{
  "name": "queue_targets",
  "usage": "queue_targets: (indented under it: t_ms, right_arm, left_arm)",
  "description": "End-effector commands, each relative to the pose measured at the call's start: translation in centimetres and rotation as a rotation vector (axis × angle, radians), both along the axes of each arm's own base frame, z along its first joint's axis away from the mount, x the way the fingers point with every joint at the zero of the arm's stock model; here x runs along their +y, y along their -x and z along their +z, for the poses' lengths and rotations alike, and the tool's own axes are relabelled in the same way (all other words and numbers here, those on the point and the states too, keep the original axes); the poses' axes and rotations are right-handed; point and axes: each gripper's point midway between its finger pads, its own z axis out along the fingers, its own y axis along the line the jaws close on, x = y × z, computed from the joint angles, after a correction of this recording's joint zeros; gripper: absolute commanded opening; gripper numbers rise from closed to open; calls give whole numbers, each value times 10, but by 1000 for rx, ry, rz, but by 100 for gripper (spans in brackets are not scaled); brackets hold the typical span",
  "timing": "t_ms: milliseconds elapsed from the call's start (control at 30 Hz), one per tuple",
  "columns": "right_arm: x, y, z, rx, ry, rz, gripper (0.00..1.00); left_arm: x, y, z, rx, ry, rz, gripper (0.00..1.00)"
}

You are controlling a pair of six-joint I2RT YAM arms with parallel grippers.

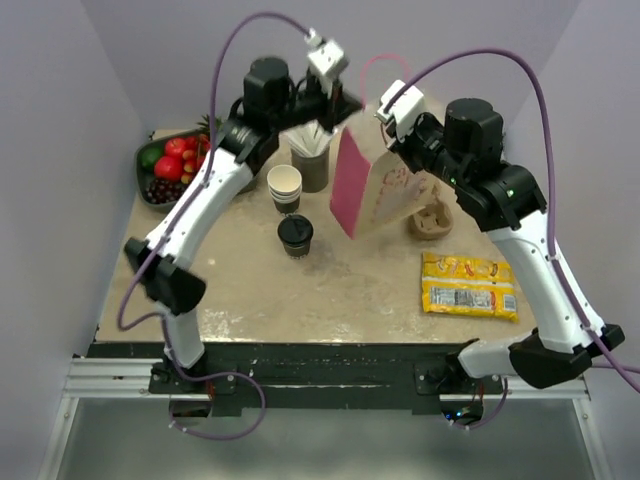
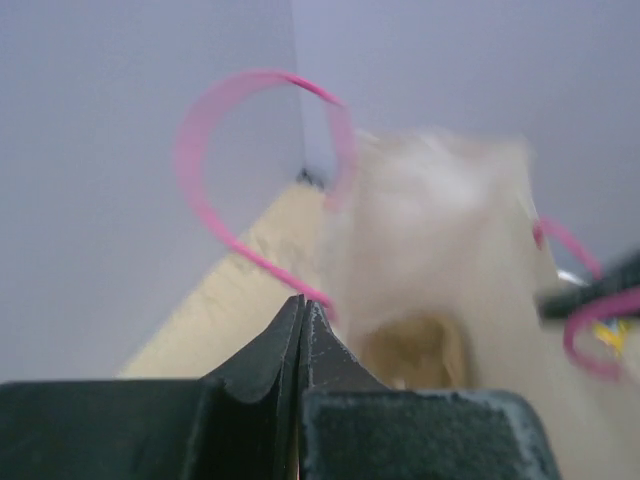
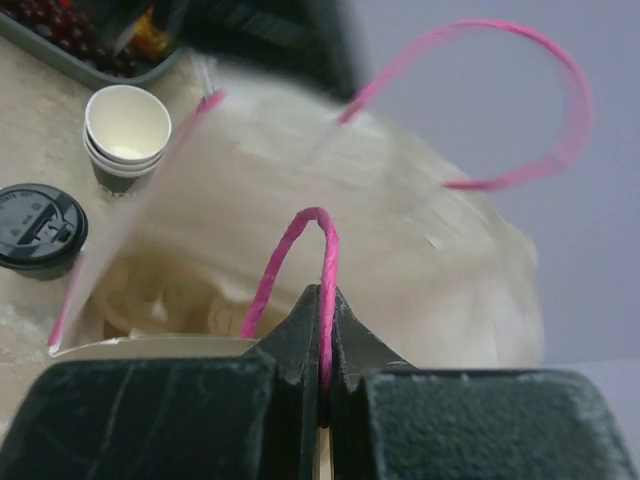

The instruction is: Pack the takeout coffee

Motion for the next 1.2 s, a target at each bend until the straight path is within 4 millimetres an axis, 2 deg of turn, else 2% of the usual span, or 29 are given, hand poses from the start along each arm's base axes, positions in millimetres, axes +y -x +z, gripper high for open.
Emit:
queue_targets:
  t_ms: [0,33,67,100,133,167,200,233,267,300,333,367,400,433,500,533,567,667,767,933,1033,1067,1133,1167]
  right_arm:
    - [7,14,25,-58,-33,97,0]
    - [11,35,6,66,-30,160,0]
    - [26,59,5,125,-61,285,0]
    - [24,67,3,158,-76,283,0]
    - [18,64,1,174,-103,226,0]
    - [5,61,10,112,-111,161,0]
    - [-15,27,7,5,-73,-5,0]
    - [-24,19,10,-47,-68,-66,0]
    - [-27,11,14,-73,-66,-94,0]
    - [-17,15,11,-31,-60,-28,0]
    - [-5,23,16,-3,-75,47,0]
    - [5,30,28,4,-95,105,0]
    - [14,41,24,53,-118,163,0]
    - [13,44,24,54,-125,169,0]
    - [9,45,11,51,-105,159,0]
    - [5,43,6,45,-92,133,0]
    - [4,40,-6,62,-77,123,0]
    - [3,38,-10,54,-67,118,0]
    - [2,34,-7,37,-65,109,0]
    - [1,37,-8,31,-50,117,0]
    - [-3,45,-25,50,-8,134,0]
    - [-5,47,-46,88,19,135,0]
    - [-7,52,-70,122,55,147,0]
    - [-9,60,-95,171,74,158,4]
  left_arm:
    - [-6,-31,68,-7,99,-67,0]
    - [-25,10,80,-54,88,-182,0]
    - [-39,22,9,104,10,-241,0]
    - [-34,67,50,-4,70,-318,0]
    - [-44,75,20,33,27,-293,0]
    - [-39,66,23,14,27,-218,0]
    - [-35,43,23,-1,41,-139,0]
    - [-5,2,40,-7,88,1,0]
    - [8,-19,40,27,112,44,0]
    - [9,-45,15,136,130,49,0]
    - [15,-40,40,106,156,-32,0]
    - [13,-35,39,91,146,-62,0]
    - [16,-19,57,38,153,-82,0]
    - [12,-14,34,92,142,-99,0]
    - [15,5,49,58,183,-134,13]
    - [15,6,36,89,173,-134,19]
    - [15,7,35,97,177,-137,29]
    - [16,7,23,142,168,-131,42]
    - [17,4,11,167,155,-109,49]
    - [24,5,-6,192,120,-73,55]
    - [28,9,-17,206,91,-61,57]
    - [30,11,-16,204,87,-60,58]
    - [32,11,-22,208,77,-49,60]
    - [33,10,-21,200,77,-45,60]
